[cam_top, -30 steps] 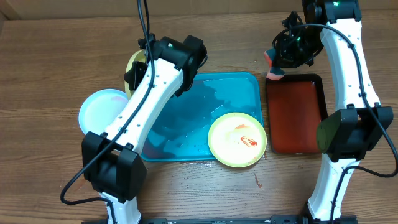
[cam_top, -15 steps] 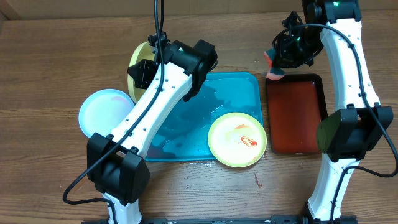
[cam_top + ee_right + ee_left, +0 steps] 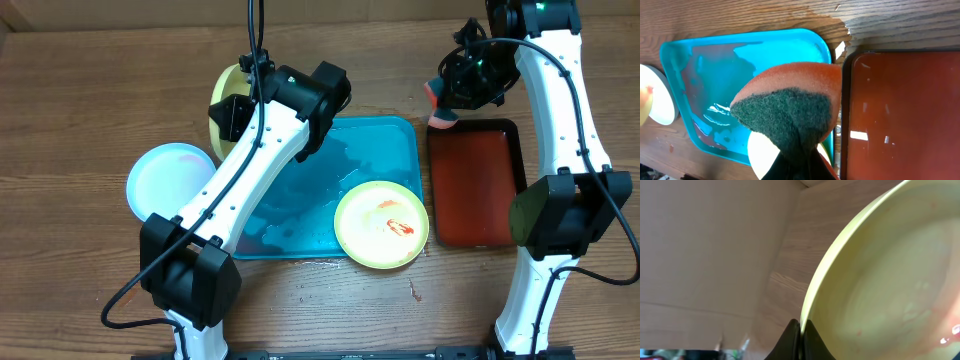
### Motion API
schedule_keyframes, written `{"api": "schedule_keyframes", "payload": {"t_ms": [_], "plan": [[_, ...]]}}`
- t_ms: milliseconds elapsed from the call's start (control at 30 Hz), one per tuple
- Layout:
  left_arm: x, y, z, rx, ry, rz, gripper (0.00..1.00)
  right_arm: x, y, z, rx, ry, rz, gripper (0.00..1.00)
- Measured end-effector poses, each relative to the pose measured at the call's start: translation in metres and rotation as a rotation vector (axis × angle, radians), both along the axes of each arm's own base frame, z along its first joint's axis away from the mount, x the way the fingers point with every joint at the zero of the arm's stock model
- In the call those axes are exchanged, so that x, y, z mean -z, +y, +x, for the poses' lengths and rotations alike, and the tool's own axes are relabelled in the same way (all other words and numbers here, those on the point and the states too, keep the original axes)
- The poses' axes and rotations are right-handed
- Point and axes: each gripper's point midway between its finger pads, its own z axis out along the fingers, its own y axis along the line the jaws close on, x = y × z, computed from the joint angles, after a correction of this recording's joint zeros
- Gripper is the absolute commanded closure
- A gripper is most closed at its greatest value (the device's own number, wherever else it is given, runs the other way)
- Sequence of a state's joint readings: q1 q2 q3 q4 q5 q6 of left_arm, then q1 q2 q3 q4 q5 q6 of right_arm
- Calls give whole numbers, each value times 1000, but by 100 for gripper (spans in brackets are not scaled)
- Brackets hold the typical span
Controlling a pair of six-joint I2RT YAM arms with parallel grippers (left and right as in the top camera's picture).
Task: Clean dirty plates on tray and stack at the side
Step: 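Carry the yellow plate left with left gripper onto the white plate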
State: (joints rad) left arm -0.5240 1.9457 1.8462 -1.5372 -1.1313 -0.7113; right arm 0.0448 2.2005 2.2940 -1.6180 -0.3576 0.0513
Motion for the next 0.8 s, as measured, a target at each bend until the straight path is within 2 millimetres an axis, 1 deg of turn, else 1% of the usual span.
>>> {"api": "schedule_keyframes", "payload": {"t_ms": [133, 233, 333, 400, 533, 633, 733, 800], "plan": [[15, -5, 1, -15, 16, -101, 95, 0, 0, -1, 0, 5, 0, 96], [31, -7, 4, -22, 63, -208, 95, 0, 0, -1, 0, 6, 0, 96], [50, -2, 8, -24, 146, -330, 95, 0, 0, -1, 0, 6, 0, 96], [63, 7, 10, -28, 215, -421, 96, 0, 0, -1, 0, 6, 0, 96], [81, 34, 11, -48, 311, -593, 96, 0, 0, -1, 0, 6, 0, 96], [88, 65, 13, -89, 320, -715, 96, 0, 0, -2, 0, 8, 0, 96], [92, 101, 16, -142, 276, -826, 95, 0, 0, -2, 0, 10, 0, 96], [98, 127, 15, -187, 239, -897, 96, 0, 0, -3, 0, 11, 0, 96]]}}
